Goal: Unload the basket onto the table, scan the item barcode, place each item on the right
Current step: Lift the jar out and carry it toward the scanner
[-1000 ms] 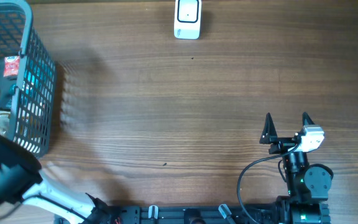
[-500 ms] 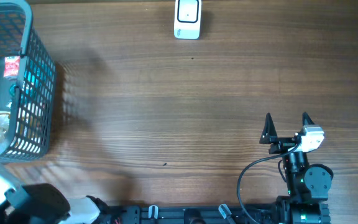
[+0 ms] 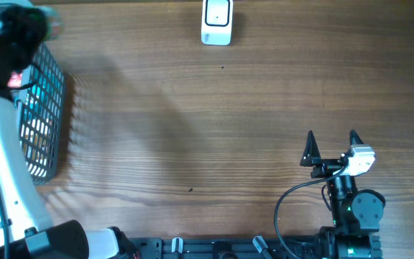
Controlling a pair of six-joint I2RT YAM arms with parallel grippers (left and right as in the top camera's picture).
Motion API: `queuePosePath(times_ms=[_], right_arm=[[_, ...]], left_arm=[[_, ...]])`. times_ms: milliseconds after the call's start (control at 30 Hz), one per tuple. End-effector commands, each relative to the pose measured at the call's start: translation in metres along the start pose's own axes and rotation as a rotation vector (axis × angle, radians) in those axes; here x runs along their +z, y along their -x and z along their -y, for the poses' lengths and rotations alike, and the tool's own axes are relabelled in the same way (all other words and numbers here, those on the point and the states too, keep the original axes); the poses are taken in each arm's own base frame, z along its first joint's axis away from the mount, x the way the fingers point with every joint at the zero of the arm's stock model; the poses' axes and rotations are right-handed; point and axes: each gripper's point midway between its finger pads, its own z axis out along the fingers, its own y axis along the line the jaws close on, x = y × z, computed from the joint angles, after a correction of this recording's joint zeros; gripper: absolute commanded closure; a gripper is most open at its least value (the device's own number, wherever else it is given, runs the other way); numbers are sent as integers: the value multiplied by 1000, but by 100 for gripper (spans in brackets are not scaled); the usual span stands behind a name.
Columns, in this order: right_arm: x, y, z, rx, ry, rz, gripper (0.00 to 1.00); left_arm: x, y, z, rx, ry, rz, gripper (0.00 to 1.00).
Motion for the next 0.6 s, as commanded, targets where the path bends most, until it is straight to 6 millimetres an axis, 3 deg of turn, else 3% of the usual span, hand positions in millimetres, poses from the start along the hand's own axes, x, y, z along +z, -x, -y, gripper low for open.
queuePosePath(times_ms=[0,300,567], right_arm=[[0,2,2,-6,-12,7,0],[0,1,2,-6,-12,6,0],[0,1,2,-6,-12,6,0]], left_arm=[[-3,-23,39,46,-65,-19,48],[18,-70,72,136,-65,-86,45],[66,-122,73,177,-21,-233,46]])
